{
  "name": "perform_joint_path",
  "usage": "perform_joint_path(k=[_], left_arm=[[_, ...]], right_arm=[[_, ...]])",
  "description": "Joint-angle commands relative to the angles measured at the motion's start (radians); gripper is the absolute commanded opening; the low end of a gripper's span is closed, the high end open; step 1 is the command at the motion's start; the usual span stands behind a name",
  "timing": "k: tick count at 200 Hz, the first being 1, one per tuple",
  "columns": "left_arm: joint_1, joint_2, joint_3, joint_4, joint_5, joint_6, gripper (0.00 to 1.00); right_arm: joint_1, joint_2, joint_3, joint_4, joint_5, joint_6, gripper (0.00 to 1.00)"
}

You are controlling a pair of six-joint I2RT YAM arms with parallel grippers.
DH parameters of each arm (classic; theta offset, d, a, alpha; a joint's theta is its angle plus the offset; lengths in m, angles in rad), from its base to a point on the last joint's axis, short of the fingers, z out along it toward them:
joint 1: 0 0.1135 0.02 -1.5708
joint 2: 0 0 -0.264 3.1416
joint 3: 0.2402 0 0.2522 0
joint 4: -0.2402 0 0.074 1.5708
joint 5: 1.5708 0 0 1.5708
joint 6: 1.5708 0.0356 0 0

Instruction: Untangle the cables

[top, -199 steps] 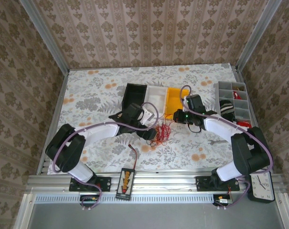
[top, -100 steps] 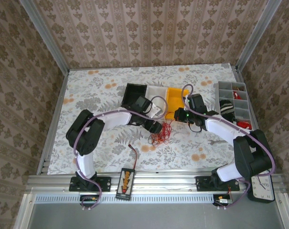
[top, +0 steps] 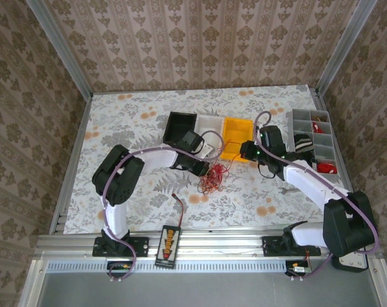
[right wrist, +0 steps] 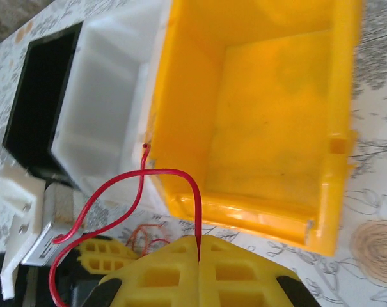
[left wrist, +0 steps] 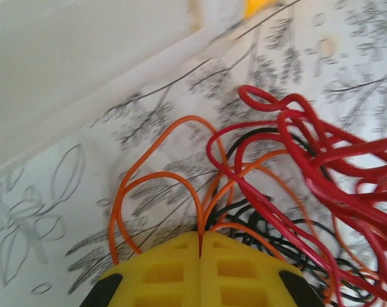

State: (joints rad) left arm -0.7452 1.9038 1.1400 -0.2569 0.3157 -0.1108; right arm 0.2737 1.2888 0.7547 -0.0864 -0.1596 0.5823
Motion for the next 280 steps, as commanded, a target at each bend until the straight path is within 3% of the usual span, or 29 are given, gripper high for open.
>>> perform_joint_path(k=[1, 48, 132, 193, 219, 257, 280], left_arm=[[0.007, -0.057, -0.083, -0.054, -0.244, -0.061, 0.0], [0.018, -0.2, -0.247, -0.081, -0.477, -0.113, 0.0], [0.128, -0.273, -0.316, -0.087, -0.579, -0.228, 0.0], [0.222, -0.369, -0.385, -0.033, -0.552, -0.318, 0.0], [0.226, -0.387, -0.391, -0.01, -0.514, -0.28, 0.0], [0.146, -0.415, -0.38, 0.047, -0.441, -0.191, 0.0], [0.143, -0.404, -0.377, 0.061, -0.464, -0.241, 0.0]], right_arm=[[-0.017, -0.057, -0.023, -0.058, 0.144, 0.051, 0.0], [-0.045, -0.133, -0.059, -0.164, 0.382, 0.119, 0.0], [-0.087, -0.169, -0.071, -0.298, 0.548, 0.141, 0.0], [-0.154, -0.195, -0.069, -0.395, 0.677, 0.141, 0.0], [-0.165, -0.201, -0.068, -0.356, 0.651, 0.087, 0.0], [-0.165, -0.221, -0.045, -0.3, 0.582, 0.022, 0.0], [-0.16, -0.26, -0.001, -0.255, 0.434, -0.045, 0.0]])
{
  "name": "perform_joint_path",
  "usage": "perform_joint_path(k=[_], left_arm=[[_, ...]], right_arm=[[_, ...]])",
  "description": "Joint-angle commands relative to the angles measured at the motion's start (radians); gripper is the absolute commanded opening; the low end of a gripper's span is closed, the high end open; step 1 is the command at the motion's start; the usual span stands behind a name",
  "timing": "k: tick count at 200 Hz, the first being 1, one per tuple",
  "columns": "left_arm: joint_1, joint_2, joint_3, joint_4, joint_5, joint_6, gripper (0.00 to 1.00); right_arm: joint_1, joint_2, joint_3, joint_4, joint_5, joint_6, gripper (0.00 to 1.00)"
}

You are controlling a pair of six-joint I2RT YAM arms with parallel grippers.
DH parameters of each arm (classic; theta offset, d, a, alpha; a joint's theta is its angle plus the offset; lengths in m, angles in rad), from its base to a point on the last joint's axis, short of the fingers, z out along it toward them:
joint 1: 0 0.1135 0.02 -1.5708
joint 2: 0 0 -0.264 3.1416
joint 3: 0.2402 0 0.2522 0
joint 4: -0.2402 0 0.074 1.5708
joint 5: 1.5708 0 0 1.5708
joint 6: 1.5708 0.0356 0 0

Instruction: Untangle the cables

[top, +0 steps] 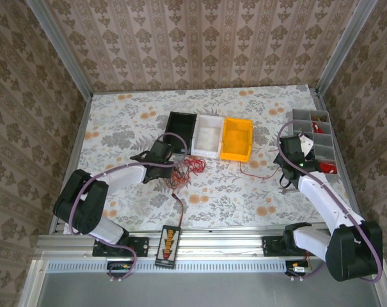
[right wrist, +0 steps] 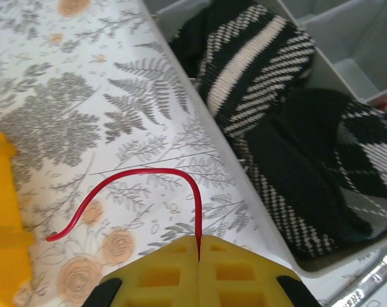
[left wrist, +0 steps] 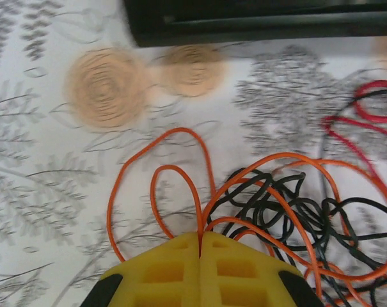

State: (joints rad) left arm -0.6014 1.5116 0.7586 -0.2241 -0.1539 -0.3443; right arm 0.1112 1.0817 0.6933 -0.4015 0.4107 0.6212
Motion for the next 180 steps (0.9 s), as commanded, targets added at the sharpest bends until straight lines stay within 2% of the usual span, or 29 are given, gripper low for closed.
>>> perform_joint_path(k=[1, 23, 69, 154, 166, 180], left_arm=[[-0.001, -0.011, 0.005, 0.029, 0.004, -0.009, 0.0], [-0.001, 0.015, 0.003, 0.072, -0.015, -0.052, 0.0], [-0.008, 0.085, 0.029, 0.116, 0.005, -0.07, 0.0], [-0.02, 0.096, 0.007, 0.16, 0.019, -0.05, 0.0], [-0.021, 0.1, 0.012, 0.153, 0.015, -0.05, 0.0], [-0.022, 0.105, 0.019, 0.145, 0.016, -0.05, 0.0]], right_arm=[[0.003, -0.055, 0.063, 0.062, -0.14, -0.085, 0.0], [0.013, -0.104, 0.097, 0.082, -0.269, -0.113, 0.0], [0.013, -0.158, 0.168, 0.077, -0.4, -0.118, 0.0], [0.01, -0.04, 0.31, 0.3, -0.785, -0.024, 0.0], [0.01, -0.022, 0.323, 0.32, -0.816, -0.006, 0.0], [0.01, -0.017, 0.336, 0.312, -0.797, -0.008, 0.0]])
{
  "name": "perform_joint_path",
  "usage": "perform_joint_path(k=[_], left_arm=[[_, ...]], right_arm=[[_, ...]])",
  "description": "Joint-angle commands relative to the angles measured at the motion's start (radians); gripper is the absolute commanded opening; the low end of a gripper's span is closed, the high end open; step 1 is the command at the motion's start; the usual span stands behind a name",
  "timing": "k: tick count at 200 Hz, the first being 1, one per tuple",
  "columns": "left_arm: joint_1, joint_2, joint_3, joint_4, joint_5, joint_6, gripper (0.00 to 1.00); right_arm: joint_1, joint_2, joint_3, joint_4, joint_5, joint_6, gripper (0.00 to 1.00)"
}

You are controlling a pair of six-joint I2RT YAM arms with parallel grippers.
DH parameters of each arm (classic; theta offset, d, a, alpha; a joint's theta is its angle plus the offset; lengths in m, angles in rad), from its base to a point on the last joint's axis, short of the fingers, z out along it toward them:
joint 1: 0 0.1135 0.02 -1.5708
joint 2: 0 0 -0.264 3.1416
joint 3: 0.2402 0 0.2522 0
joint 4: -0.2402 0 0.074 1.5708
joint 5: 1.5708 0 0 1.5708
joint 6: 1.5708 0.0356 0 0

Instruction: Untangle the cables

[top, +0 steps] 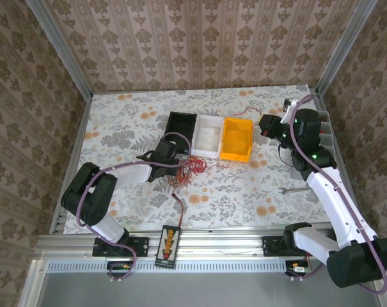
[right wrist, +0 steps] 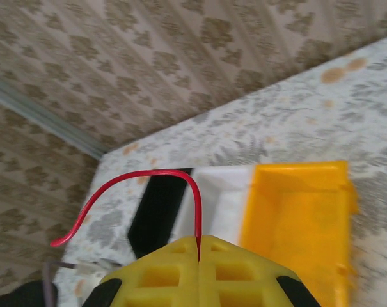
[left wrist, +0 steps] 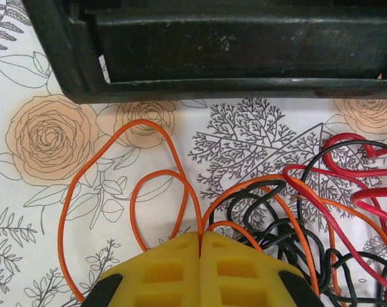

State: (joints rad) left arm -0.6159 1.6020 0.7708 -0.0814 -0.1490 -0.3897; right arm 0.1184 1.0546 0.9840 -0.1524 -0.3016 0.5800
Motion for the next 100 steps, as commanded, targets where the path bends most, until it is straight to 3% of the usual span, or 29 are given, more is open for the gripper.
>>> perform_joint_path(k=[1, 48, 100], left_arm=[[-0.007, 0.015, 0.007, 0.002, 0.012, -0.003, 0.0], [-0.01, 0.018, 0.017, -0.007, 0.016, -0.002, 0.0], [-0.013, 0.02, 0.036, -0.027, 0.0, -0.01, 0.0]], right_arm=[[0.003, 0.01, 0.046, 0.061, -0.083, 0.032, 0.0], [0.001, 0.033, 0.111, -0.047, 0.105, -0.069, 0.0], [-0.002, 0.141, 0.153, -0.136, 0.367, -0.059, 0.0]])
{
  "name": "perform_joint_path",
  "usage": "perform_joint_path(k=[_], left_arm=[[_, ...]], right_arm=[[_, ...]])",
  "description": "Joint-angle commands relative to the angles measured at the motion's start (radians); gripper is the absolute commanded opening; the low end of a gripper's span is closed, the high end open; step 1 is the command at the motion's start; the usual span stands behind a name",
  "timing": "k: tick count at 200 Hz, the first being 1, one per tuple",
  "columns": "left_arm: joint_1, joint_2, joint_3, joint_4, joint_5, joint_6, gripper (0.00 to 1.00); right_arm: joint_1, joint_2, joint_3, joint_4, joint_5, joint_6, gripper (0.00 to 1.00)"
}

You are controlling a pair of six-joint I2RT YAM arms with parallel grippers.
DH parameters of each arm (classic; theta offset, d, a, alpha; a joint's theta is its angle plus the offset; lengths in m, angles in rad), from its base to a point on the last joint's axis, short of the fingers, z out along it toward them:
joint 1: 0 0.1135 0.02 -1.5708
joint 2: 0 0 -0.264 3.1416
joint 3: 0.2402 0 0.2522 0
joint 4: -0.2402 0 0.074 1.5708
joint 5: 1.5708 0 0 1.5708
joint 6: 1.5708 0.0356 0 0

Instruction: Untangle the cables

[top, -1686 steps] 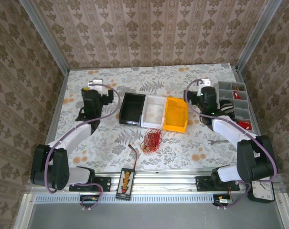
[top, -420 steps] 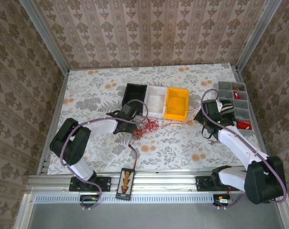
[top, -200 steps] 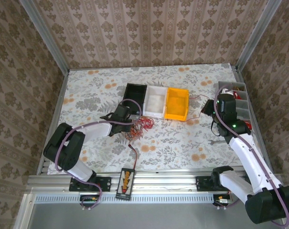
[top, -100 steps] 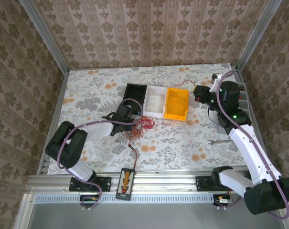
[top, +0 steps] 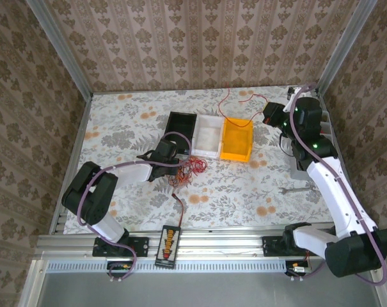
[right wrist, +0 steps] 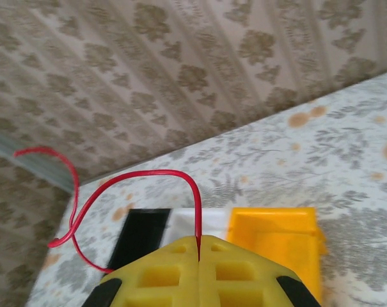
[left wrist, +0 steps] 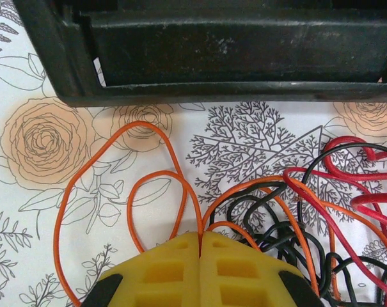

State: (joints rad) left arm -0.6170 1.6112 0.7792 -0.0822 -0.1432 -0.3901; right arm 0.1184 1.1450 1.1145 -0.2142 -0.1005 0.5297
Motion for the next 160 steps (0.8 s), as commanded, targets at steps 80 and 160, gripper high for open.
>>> perform_joint_path(k=[80, 160], left_arm=[[-0.024, 0.009, 0.026, -0.033, -0.021, -0.005, 0.0], [-0.031, 0.028, 0.035, -0.034, -0.015, 0.006, 0.0]], right_arm=[[0.032, 0.181, 0.037, -0.22, 0.479, -0.043, 0.0], [0.044, 0.179, 0.05, -0.291, 0.568, -0.075, 0.0]])
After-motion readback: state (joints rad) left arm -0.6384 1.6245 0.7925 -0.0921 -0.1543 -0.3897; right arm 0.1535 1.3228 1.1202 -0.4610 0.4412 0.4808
